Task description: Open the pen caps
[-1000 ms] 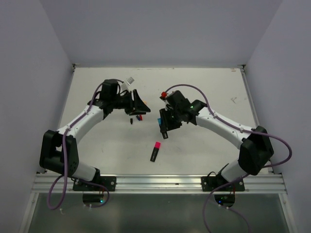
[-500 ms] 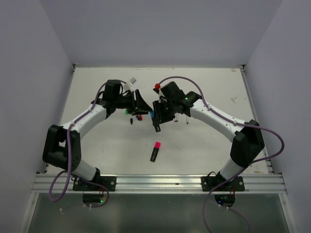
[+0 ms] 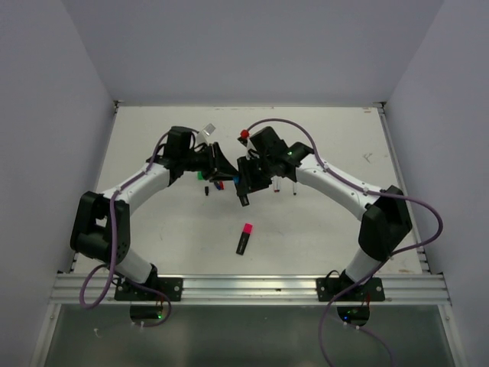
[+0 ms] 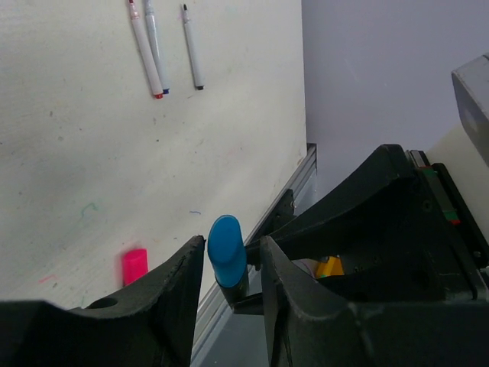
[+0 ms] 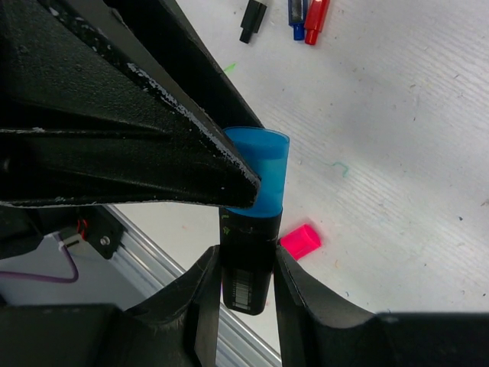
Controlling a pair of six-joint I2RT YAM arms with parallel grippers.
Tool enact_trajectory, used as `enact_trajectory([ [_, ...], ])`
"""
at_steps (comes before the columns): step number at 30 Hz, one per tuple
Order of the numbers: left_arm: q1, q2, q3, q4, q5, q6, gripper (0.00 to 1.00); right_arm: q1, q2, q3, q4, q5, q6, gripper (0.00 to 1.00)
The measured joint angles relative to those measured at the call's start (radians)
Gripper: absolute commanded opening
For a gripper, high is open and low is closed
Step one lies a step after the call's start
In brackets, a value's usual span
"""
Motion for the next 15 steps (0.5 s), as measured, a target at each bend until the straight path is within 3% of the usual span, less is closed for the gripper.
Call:
enact_trajectory([
  [15, 0.0, 0.0, 0.0, 0.039, 0.007, -0.042, 0.34, 0.0, 0.017, 0.024, 0.016, 0.0, 0.006, 0.0],
])
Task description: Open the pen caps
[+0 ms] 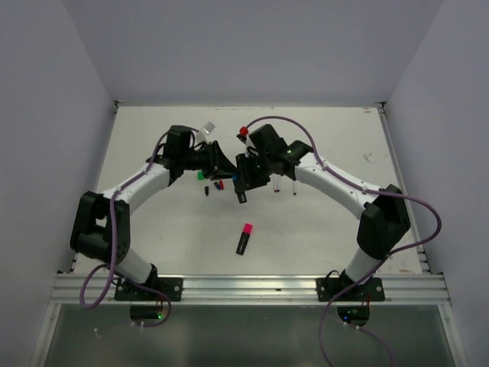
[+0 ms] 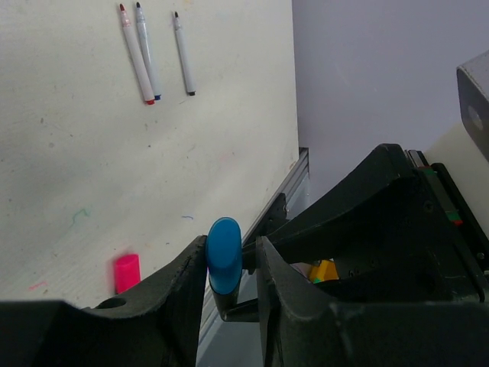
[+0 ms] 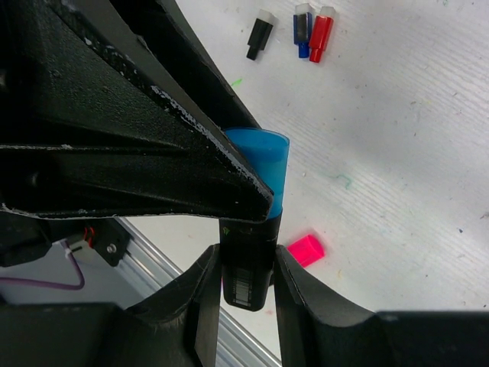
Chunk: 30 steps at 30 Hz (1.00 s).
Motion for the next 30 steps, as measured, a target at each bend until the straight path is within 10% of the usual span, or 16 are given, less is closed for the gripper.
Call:
enact_trajectory([
  [7, 0.0, 0.001, 0.0, 0.0, -0.002, -0.002, 0.18, 0.0, 0.0, 0.004, 0.002, -0.001, 0.002, 0.0],
  [9, 0.0, 0.002, 0.0, 0.001, -0.001, -0.003, 0.01, -0.001, 0.0, 0.005, 0.002, -0.003, 0.002, 0.0],
  [16, 0.0, 0.003, 0.0, 0.013, 0.003, -0.014, 0.0, -0.026, 0.002, 0.003, 0.003, -0.042, 0.007, 0.42],
  [30, -0.009, -0.001, -0.055, 0.232, 0.078, -0.148, 0.0, -0.204, -0.06, -0.223, 0.293, -0.494, 0.122, 0.4],
])
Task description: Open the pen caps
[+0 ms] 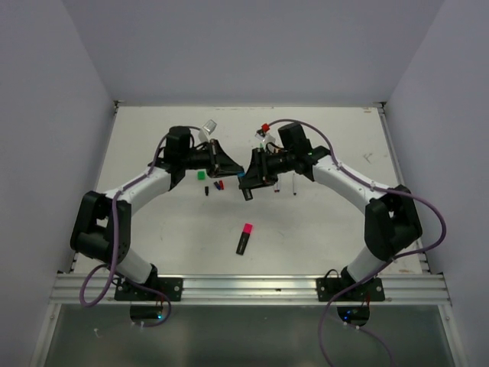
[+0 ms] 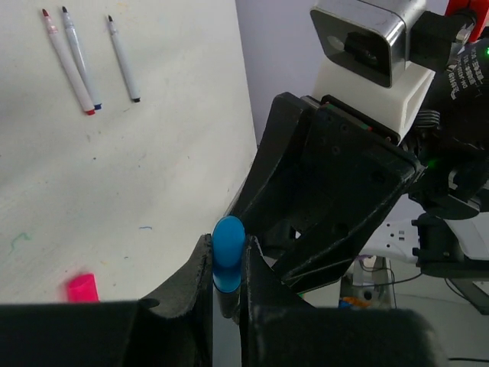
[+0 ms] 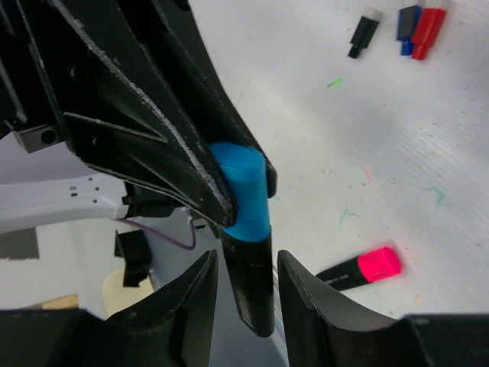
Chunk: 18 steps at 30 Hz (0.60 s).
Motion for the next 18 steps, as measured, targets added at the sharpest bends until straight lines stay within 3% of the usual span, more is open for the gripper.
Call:
enact_trajectory([
  [3, 0.0, -0.002, -0.008, 0.034, 0.018, -0.031, 0.0, 0.0, 0.003, -0.021, 0.072, -0.068, 0.045, 0.37],
  [6, 0.003, -0.018, -0.017, 0.074, 0.035, -0.059, 0.0, -0.003, 0.007, -0.053, 0.171, -0.13, 0.101, 0.19],
  [7, 0.003, -0.022, -0.019, 0.084, 0.037, -0.064, 0.0, -0.006, 0.008, -0.062, 0.203, -0.155, 0.118, 0.05],
  [8, 0.005, -0.025, -0.021, 0.094, 0.041, -0.074, 0.0, -0.008, 0.008, -0.068, 0.225, -0.169, 0.13, 0.01],
  [14, 0.008, -0.026, -0.018, 0.088, 0.024, -0.073, 0.0, -0.011, 0.012, -0.061, 0.217, -0.156, 0.12, 0.0],
  [16, 0.005, -0.026, 0.015, -0.006, -0.017, -0.033, 0.0, -0.002, 0.012, -0.023, 0.128, -0.072, 0.07, 0.0],
  [18, 0.0, -0.014, 0.09, -0.142, -0.094, 0.027, 0.0, 0.046, 0.012, 0.066, -0.008, 0.126, -0.008, 0.0],
])
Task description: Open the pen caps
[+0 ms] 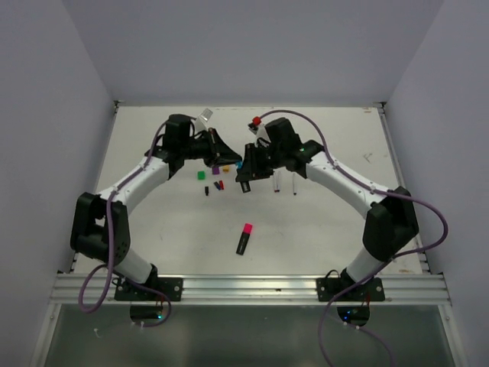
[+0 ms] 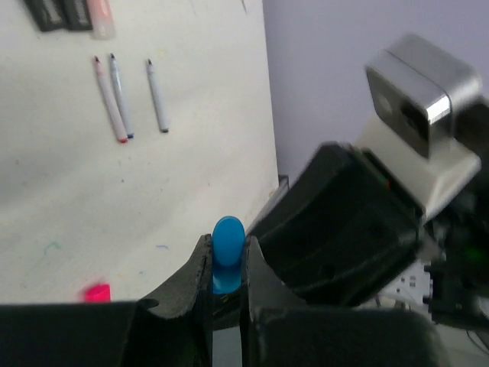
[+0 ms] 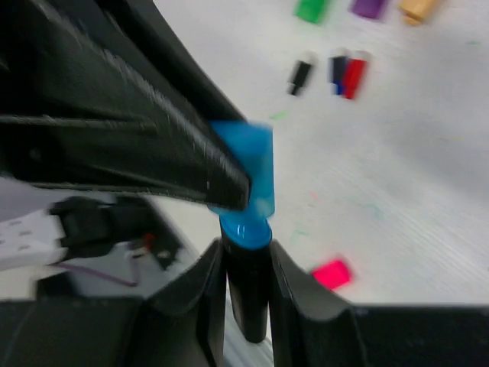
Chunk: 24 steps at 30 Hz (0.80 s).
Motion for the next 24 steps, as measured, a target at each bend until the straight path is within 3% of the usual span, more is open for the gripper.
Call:
enact_trajectory([
  [4, 0.005, 0.022, 0.167, -0.188, -0.106, 0.063, 0.0, 0.13, 0.001, 0.151, -0.202, 0.459, -0.121, 0.0],
  [8, 0.005, 0.022, 0.224, -0.278, -0.165, 0.089, 0.0, 0.157, 0.0, 0.176, -0.293, 0.67, -0.177, 0.0],
  [16, 0.014, 0.064, 0.259, -0.461, -0.275, 0.215, 0.0, 0.0, 0.015, 0.137, -0.352, 0.672, -0.17, 0.0],
  [24, 0.03, 0.131, 0.363, -0.696, -0.632, 0.403, 0.0, -0.193, 0.264, 0.337, -0.4, 0.658, -0.163, 0.0],
])
